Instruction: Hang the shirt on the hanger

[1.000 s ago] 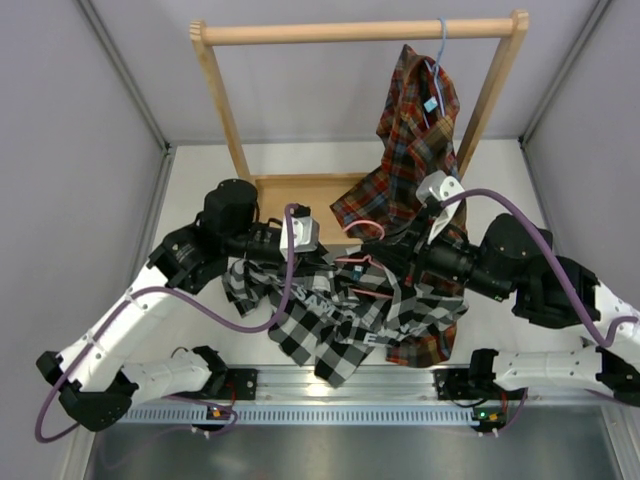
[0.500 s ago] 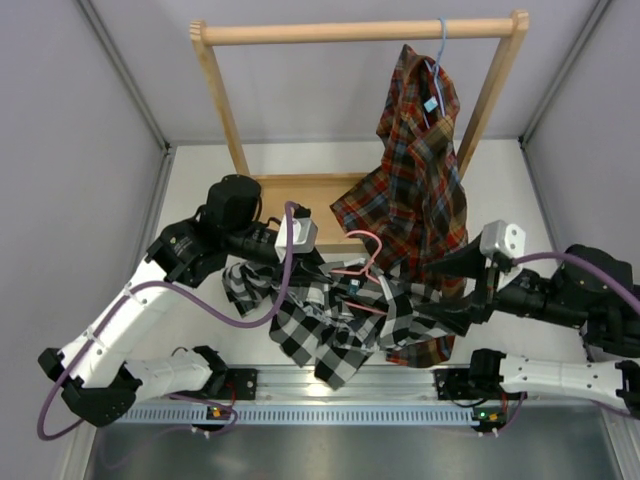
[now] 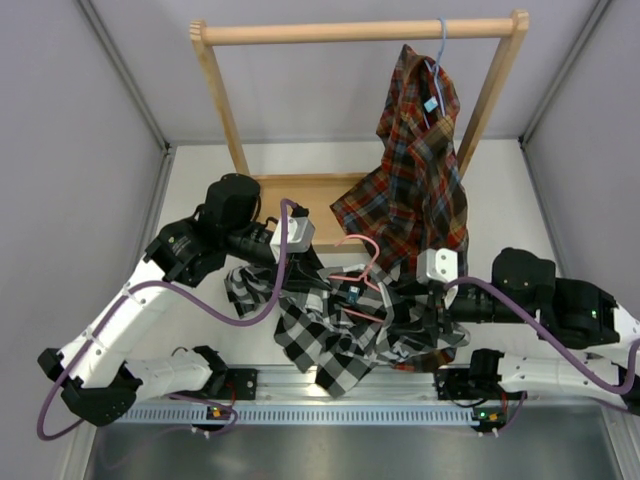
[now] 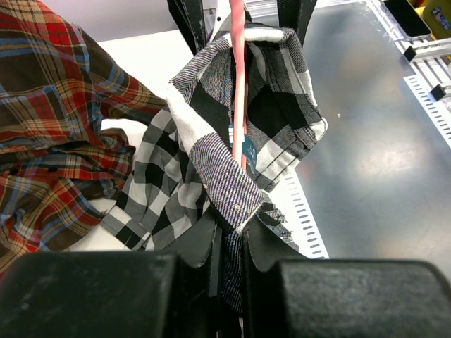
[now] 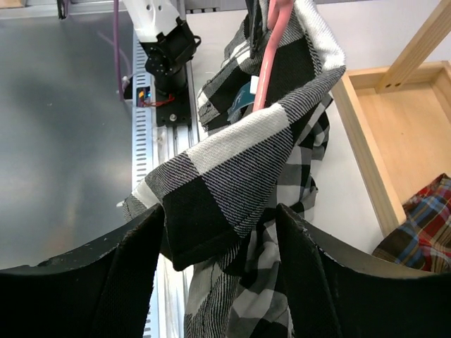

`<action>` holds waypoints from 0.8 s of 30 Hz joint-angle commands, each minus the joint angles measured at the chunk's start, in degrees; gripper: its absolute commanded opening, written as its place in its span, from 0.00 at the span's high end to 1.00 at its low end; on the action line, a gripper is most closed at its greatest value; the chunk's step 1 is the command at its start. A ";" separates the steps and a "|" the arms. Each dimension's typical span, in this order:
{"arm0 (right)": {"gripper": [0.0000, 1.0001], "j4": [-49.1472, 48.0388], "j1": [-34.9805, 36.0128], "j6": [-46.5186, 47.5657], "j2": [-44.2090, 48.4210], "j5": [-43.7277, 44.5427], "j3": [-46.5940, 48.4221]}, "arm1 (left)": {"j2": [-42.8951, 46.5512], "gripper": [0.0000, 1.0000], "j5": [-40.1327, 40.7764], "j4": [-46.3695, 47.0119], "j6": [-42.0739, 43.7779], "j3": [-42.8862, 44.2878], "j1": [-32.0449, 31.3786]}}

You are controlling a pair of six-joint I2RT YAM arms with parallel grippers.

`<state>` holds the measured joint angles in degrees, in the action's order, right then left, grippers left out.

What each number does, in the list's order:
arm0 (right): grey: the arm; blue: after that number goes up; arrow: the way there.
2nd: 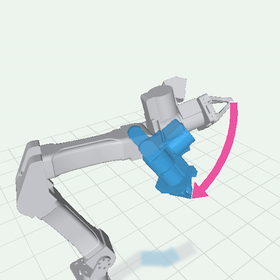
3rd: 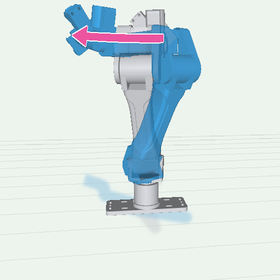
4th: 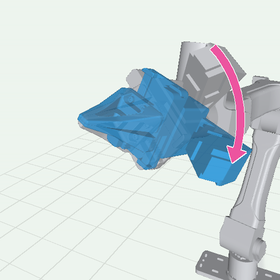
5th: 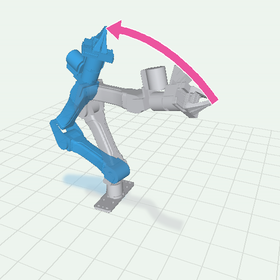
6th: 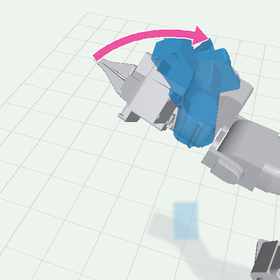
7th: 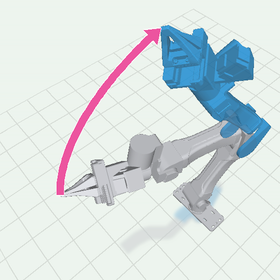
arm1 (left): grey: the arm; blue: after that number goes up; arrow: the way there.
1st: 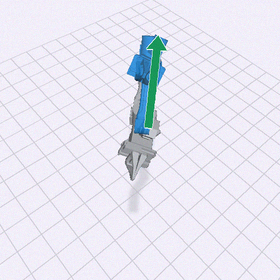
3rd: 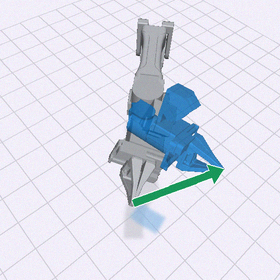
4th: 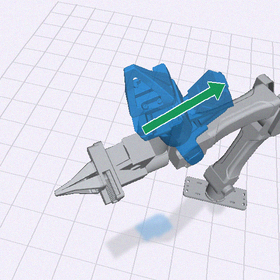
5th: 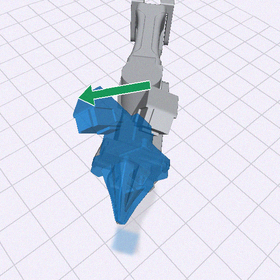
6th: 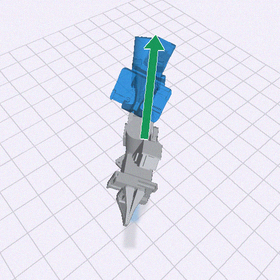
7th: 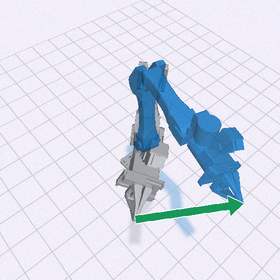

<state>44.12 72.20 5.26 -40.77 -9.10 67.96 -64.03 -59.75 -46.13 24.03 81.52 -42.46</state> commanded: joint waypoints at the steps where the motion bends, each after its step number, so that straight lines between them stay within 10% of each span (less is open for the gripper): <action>1: 0.38 -7.38 0.39 1.34 1.83 0.75 -0.46 | 0.92 1.00 -4.41 1.83 -0.48 2.07 0.09; 11: 0.43 -10.19 0.39 -0.51 -0.09 -3.82 -0.20 | 0.40 1.00 -6.17 1.92 -1.53 3.12 0.09; 24: 1.00 -13.09 0.39 -1.47 -0.98 1.45 0.50 | 2.07 1.00 -6.70 1.92 -1.18 3.56 0.01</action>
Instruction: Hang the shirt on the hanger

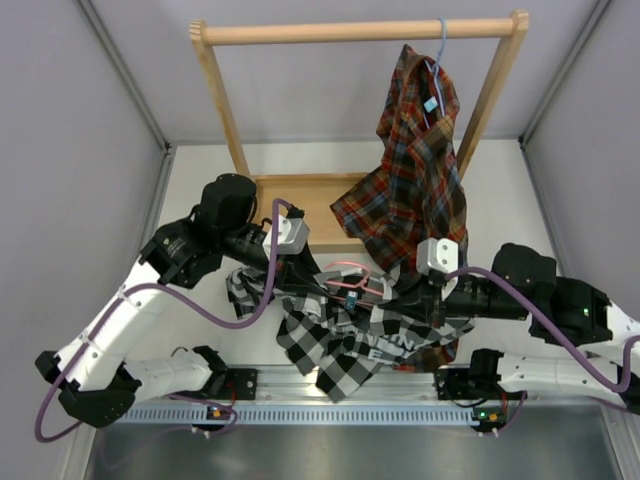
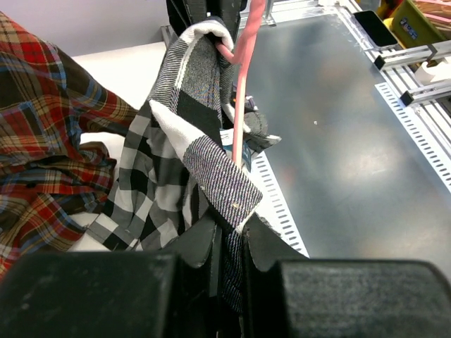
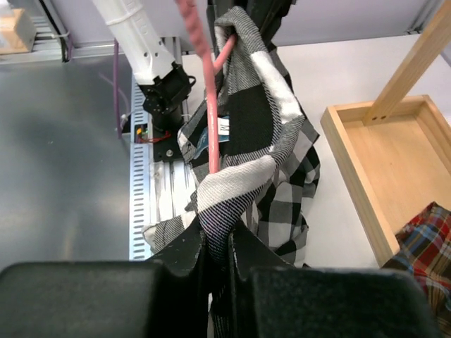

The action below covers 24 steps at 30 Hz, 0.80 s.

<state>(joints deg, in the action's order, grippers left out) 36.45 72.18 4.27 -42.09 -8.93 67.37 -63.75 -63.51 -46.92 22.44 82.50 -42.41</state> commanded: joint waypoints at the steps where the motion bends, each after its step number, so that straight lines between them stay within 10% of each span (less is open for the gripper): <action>1: 1.00 -5.68 0.42 -1.10 0.86 1.80 1.18 | 1.78 1.00 -2.59 2.71 0.33 2.58 0.05; 5: 1.00 -6.04 0.42 -1.81 1.92 2.95 1.53 | 1.96 0.99 -0.22 2.53 -0.20 3.63 0.05; 7: 1.00 -5.95 0.42 -1.73 2.01 3.13 1.45 | 1.70 0.82 3.20 2.44 -1.60 5.30 0.05; 10: 1.00 -6.04 0.42 -2.16 1.74 5.23 1.62 | 1.34 0.04 9.61 3.75 -5.02 7.67 -0.04; 24: 1.00 -6.04 0.33 -14.46 -5.80 35.53 12.24 | 14.95 0.02 92.22 13.26 -30.24 8.04 0.05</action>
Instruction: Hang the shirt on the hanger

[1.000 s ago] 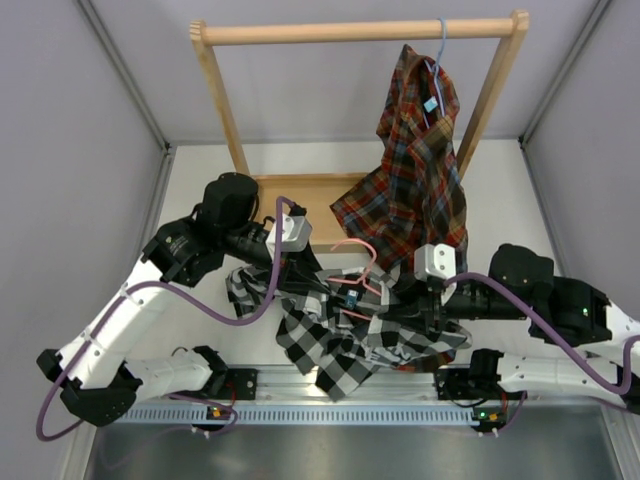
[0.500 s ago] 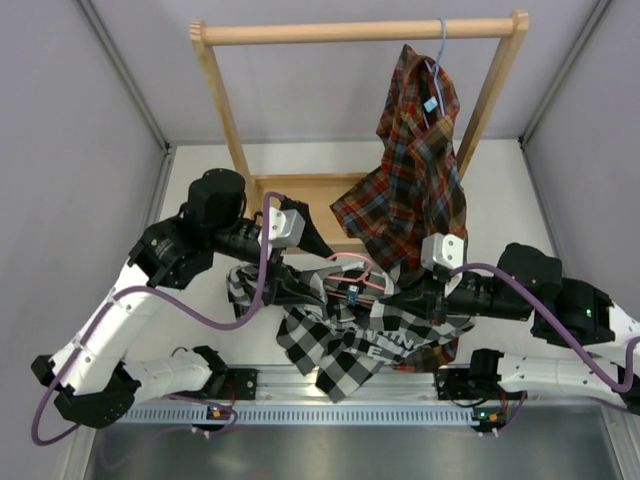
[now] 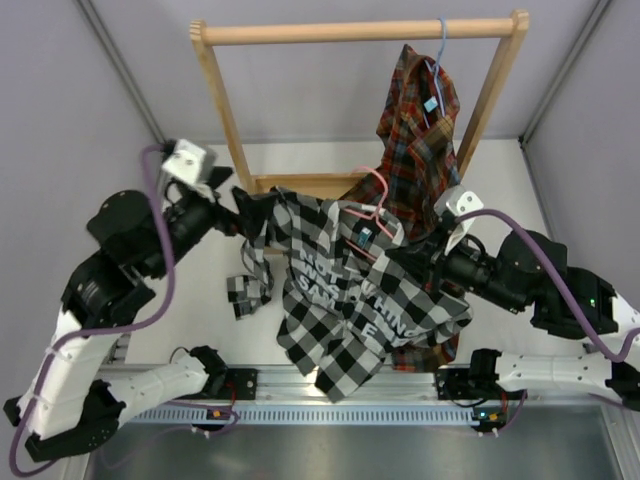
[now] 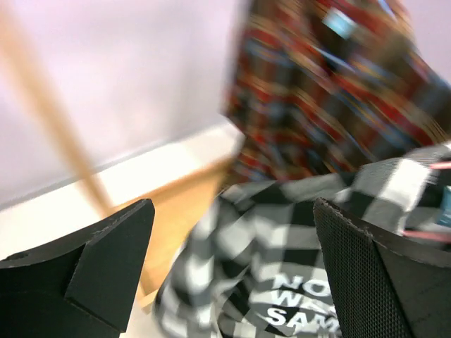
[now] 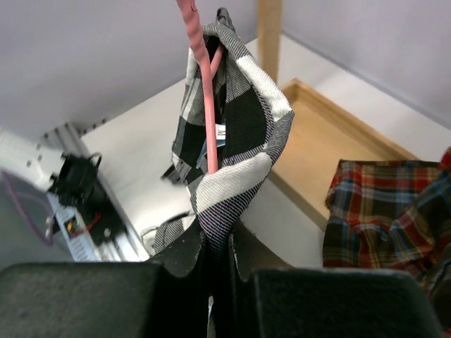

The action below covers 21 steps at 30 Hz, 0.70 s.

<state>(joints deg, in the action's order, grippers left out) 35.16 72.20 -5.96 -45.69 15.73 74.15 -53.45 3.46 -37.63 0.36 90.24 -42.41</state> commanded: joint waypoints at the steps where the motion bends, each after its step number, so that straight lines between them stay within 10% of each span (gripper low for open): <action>1: 1.00 -4.75 0.39 -4.24 -3.34 12.73 8.18 | 6.06 0.02 27.45 3.62 -9.23 -1.10 0.05; 9: 1.00 1.40 -0.22 -5.91 -19.68 35.23 31.46 | 22.48 0.02 35.56 -0.43 -12.49 -24.28 -0.04; 21: 1.00 1.23 -1.10 -0.02 -34.46 36.22 58.12 | 34.29 0.02 37.41 5.10 -10.99 -43.73 0.05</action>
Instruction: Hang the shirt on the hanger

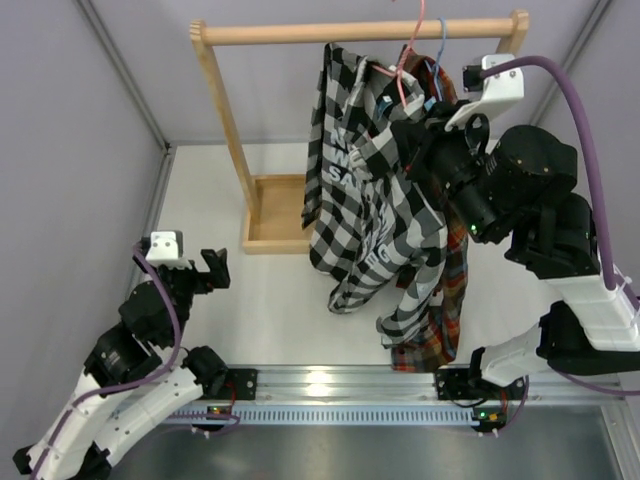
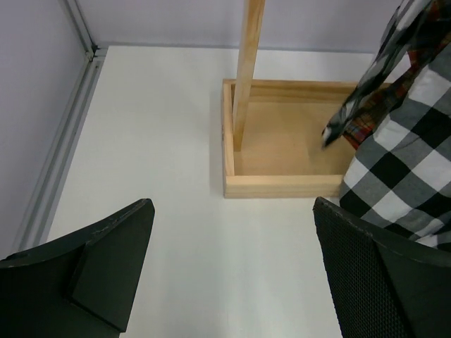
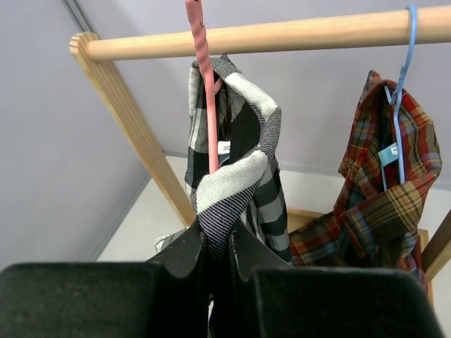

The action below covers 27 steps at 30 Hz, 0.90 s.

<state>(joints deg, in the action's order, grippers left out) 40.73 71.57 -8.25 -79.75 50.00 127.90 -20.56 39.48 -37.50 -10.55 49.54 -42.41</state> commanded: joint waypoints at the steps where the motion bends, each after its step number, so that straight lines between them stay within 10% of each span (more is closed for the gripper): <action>1: 1.00 -4.34 -0.47 2.27 -0.59 1.86 3.68 | 1.83 0.02 1.21 5.67 -0.35 -4.26 0.05; 13: 1.00 -22.68 -9.25 -4.58 5.04 -7.45 -22.77 | 5.88 0.02 -3.62 7.00 -3.87 -9.55 0.23; 27: 1.00 -32.81 -15.50 -5.81 -7.35 -9.31 -15.75 | 7.28 0.02 -4.24 7.17 -3.69 -10.78 0.40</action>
<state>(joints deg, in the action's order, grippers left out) 18.37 56.66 -12.60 -86.56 41.28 107.33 -13.82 35.16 -33.39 -13.67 39.11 -42.39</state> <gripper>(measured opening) 0.052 0.982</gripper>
